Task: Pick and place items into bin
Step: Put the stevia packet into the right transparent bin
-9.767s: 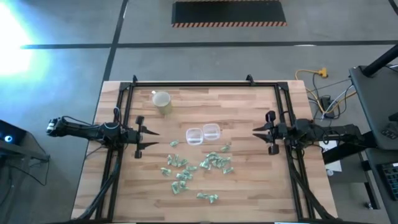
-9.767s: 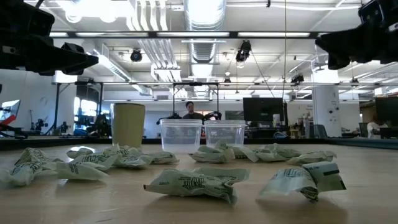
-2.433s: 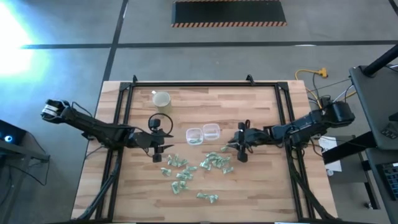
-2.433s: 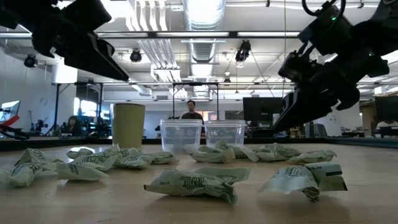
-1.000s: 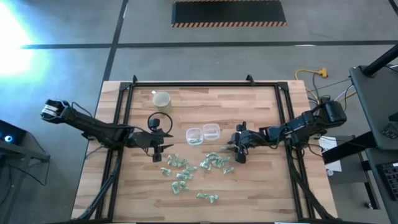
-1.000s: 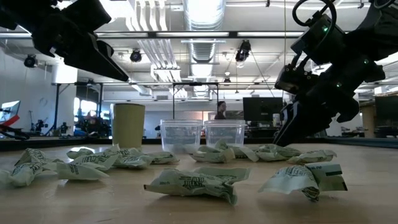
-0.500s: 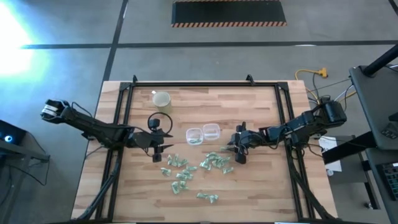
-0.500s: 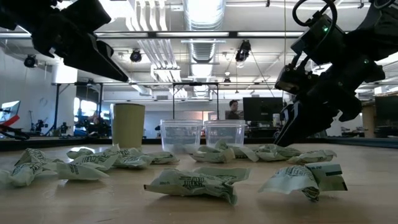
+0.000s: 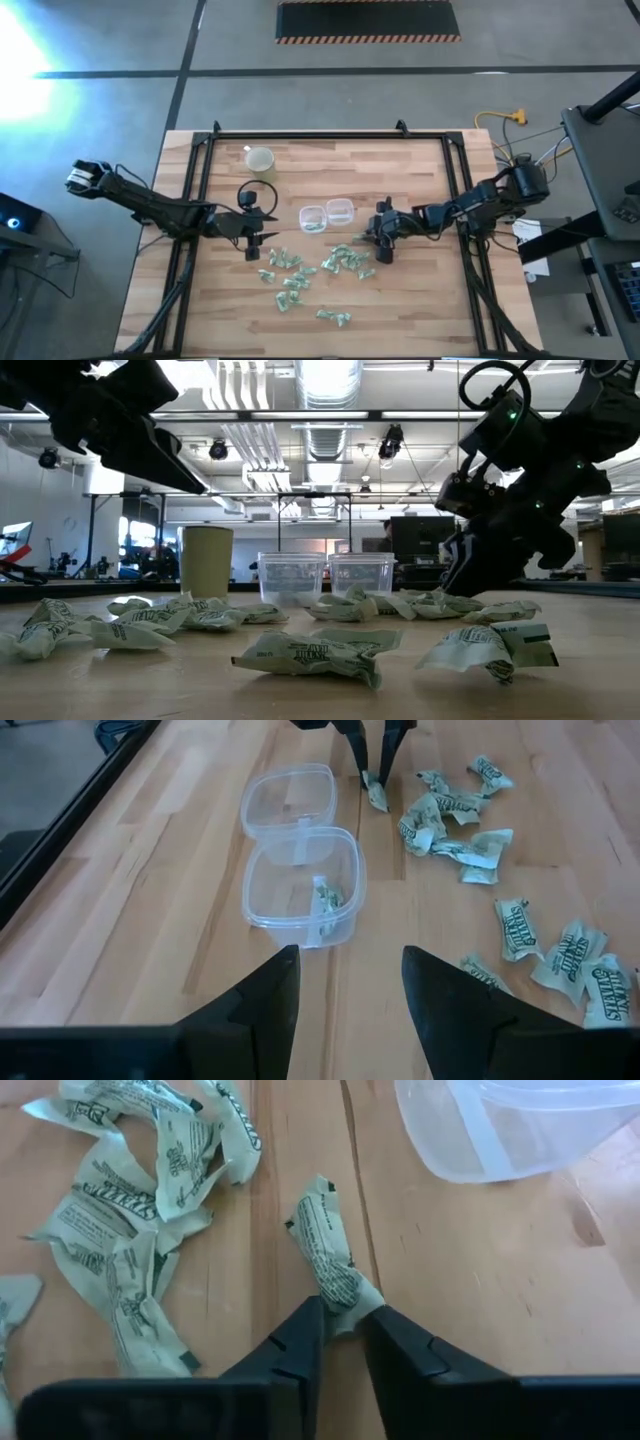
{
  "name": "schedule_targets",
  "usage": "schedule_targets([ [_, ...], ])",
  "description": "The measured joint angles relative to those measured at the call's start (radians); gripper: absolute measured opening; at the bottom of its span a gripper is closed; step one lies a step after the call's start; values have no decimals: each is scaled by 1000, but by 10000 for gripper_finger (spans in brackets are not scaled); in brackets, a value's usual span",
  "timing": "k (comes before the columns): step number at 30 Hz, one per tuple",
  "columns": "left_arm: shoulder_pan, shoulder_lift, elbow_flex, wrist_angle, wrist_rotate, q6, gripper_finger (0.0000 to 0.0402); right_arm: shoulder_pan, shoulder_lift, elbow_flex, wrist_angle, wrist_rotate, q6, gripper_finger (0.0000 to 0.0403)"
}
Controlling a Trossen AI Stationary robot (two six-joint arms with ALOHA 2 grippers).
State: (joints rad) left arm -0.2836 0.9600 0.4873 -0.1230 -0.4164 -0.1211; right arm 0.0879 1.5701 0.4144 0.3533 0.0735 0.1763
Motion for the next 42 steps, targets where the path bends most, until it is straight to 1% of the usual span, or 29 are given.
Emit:
schedule_targets([
  [4,0,0,0,0,0,0,162,2,-28,-4,-18,-11,-20,15],
  [11,0,0,0,1,0,0,162,8,-49,-6,-14,-7,-30,8],
  [16,0,0,-2,0,0,0,162,8,-96,-4,-44,18,-42,8],
  [19,0,0,-2,1,0,1,162,8,-156,13,-179,100,-9,8],
  [22,0,0,-2,0,0,1,162,8,-222,37,-315,209,45,8],
  [24,0,0,-2,2,0,1,162,8,-258,42,-327,279,55,8],
  [26,0,0,-2,2,-1,1,162,8,-284,50,-301,329,36,8],
  [29,0,0,-2,2,-1,1,162,8,-293,71,-241,353,-21,8],
  [33,0,0,-2,1,-1,1,162,8,-254,120,-196,352,-94,8],
  [37,0,0,-2,0,-1,1,162,7,-148,202,-194,351,-153,8],
  [40,0,0,-4,0,-1,1,162,6,-61,274,-216,349,-215,8],
  [42,0,2,-4,1,-1,1,162,0,-17,323,-268,349,-230,8],
])
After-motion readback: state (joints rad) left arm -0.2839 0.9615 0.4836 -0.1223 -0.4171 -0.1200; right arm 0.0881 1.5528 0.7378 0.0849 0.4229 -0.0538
